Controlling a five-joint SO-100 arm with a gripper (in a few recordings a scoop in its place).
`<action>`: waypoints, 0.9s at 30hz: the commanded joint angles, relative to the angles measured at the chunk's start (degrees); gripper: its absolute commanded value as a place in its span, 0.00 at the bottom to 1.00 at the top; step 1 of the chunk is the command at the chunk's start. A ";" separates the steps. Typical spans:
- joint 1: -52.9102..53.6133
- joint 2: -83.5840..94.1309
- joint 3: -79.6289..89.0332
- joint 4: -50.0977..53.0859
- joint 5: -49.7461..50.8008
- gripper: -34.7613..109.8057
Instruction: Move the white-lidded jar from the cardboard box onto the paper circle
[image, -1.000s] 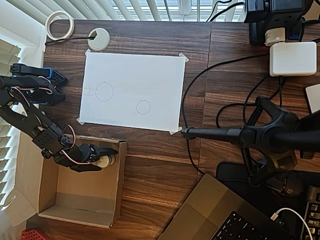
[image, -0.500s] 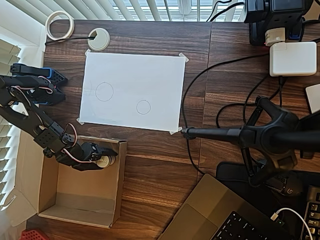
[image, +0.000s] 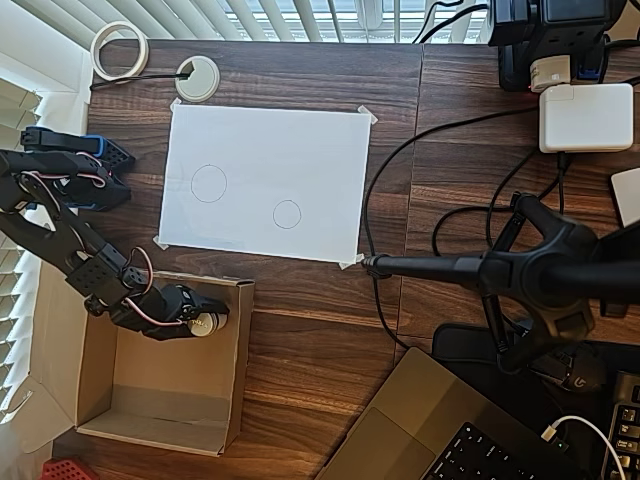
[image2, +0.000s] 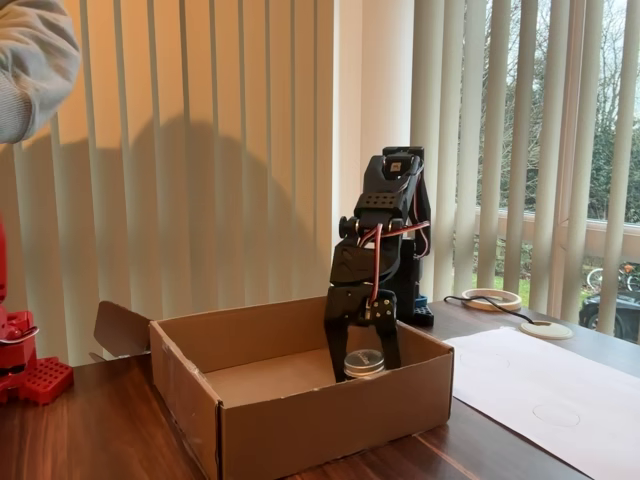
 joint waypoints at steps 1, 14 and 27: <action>-0.26 12.74 -7.29 4.48 0.53 0.31; -6.68 22.32 -25.22 17.05 8.96 0.30; -34.10 28.21 -14.50 14.68 26.72 0.30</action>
